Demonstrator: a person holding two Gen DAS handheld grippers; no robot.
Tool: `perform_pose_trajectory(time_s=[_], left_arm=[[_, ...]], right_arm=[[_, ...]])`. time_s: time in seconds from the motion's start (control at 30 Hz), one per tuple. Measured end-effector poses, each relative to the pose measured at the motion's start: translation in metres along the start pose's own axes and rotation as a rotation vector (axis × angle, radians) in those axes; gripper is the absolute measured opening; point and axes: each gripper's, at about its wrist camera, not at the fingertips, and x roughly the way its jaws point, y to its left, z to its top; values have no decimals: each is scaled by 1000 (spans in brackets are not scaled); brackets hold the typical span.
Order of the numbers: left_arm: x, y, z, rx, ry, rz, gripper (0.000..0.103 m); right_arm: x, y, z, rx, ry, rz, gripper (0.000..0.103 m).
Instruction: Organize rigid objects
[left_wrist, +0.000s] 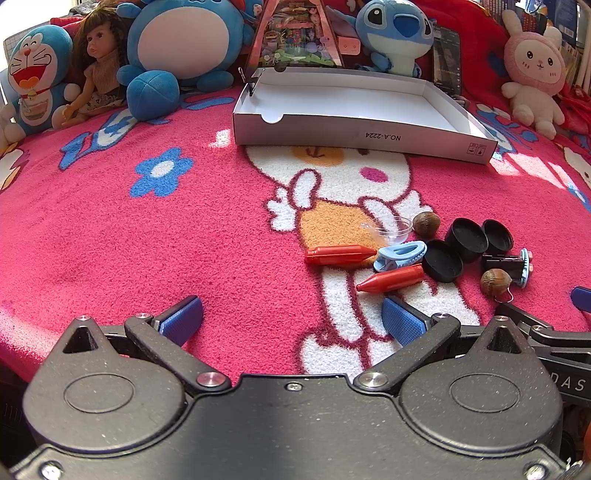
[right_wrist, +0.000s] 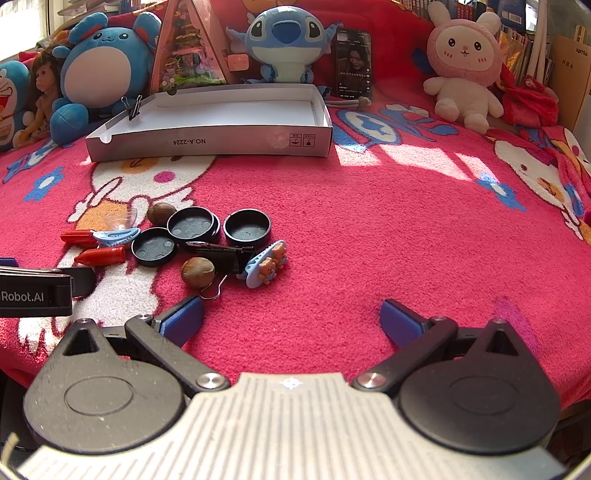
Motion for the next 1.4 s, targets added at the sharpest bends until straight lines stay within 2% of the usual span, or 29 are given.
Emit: perform_pose_trajectory(time_s=[1.4], left_arm=[[3, 2, 3, 6, 20, -5, 103]], right_arm=[[0, 0, 1, 3, 13, -3, 103]])
